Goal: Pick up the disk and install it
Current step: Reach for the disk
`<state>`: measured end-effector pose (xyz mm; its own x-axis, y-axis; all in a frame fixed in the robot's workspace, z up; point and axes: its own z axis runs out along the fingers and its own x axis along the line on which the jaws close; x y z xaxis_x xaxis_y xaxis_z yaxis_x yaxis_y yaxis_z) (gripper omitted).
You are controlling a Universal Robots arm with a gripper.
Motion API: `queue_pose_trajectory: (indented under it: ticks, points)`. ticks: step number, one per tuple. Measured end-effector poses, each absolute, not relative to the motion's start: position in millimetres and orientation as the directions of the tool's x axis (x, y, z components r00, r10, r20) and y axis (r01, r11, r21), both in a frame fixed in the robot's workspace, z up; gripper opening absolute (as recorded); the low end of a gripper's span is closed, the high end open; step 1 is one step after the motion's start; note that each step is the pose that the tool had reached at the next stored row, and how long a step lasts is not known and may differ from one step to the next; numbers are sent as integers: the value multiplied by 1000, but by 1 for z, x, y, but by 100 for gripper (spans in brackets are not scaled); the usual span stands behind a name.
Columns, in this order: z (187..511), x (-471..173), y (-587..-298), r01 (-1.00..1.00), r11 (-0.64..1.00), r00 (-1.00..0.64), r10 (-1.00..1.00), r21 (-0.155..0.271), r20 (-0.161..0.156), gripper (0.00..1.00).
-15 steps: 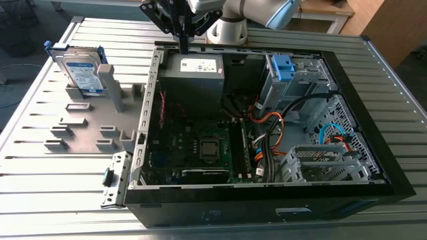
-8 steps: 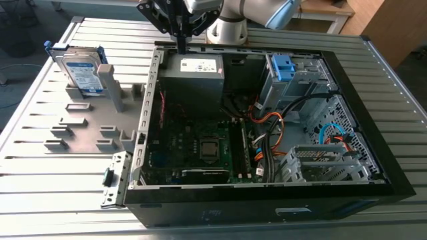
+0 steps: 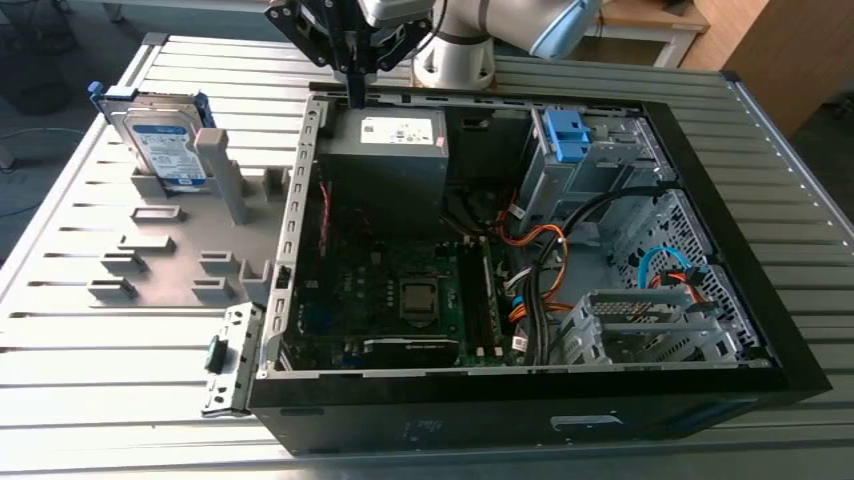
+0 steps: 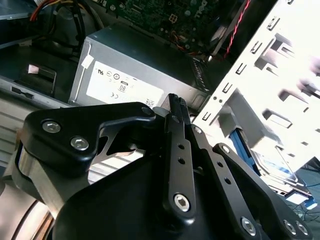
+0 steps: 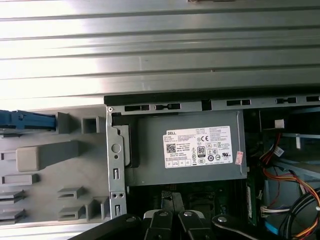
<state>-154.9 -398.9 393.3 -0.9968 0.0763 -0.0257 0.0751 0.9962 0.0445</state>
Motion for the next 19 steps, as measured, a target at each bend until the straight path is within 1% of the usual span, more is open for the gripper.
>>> queue_pose_trajectory:
  ticks: [19]
  points:
    - [393, -169, -399, 75, 996, -997, 76, 44, -26, 11]
